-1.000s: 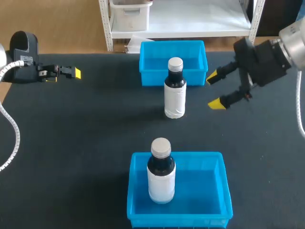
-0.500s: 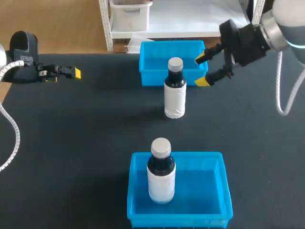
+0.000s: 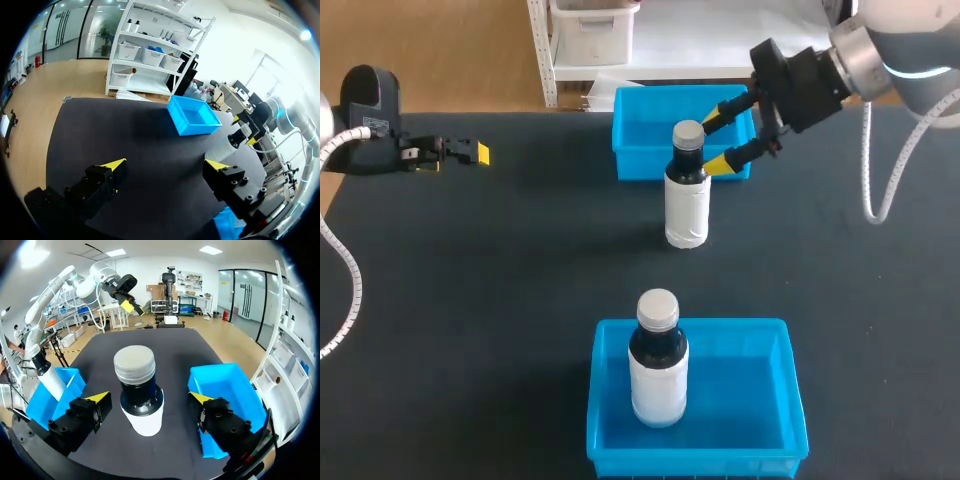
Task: Pick up the bottle, and place it in the far bin if it is heavy, or in the near bin if it is light.
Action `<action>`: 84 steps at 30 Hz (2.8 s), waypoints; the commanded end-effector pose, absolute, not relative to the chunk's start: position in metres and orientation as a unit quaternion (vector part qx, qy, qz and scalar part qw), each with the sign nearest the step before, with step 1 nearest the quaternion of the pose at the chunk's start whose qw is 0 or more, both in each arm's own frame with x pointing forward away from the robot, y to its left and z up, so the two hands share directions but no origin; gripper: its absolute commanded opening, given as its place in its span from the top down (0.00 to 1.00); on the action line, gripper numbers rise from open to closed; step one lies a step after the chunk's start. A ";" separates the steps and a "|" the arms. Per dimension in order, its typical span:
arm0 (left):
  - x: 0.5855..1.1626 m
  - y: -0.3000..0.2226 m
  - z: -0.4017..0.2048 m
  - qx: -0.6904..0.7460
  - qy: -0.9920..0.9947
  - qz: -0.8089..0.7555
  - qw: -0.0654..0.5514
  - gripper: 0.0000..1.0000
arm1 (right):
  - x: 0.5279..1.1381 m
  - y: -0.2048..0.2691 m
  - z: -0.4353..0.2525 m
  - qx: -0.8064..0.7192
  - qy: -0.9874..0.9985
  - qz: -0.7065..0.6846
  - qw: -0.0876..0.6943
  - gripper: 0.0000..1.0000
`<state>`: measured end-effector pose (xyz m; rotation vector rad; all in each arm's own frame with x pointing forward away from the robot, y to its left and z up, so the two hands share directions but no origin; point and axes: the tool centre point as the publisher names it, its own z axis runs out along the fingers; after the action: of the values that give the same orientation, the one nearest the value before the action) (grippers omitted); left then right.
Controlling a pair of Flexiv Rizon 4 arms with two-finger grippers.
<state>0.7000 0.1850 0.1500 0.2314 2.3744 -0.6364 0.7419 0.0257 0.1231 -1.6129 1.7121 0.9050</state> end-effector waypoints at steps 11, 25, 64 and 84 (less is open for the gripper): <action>0.700 0.185 0.150 0.088 0.908 -0.243 0.330 0.00 | 0.732 0.049 0.122 -0.619 0.632 0.356 0.301 0.00; 0.700 0.185 0.150 0.088 0.908 -0.243 0.330 0.00 | 0.725 0.059 0.123 -0.622 0.626 0.362 0.301 0.00; 0.700 0.185 0.150 0.088 0.908 -0.243 0.330 0.00 | 0.671 0.028 0.199 -0.629 0.612 0.350 0.328 1.00; 0.700 0.185 0.150 0.088 0.908 -0.243 0.330 0.00 | 0.515 0.006 0.262 -0.640 0.600 0.341 0.336 1.00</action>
<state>0.7000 0.1850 0.1500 0.2314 2.3744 -0.6365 0.5678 0.0116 0.2599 -1.7599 1.5288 1.0220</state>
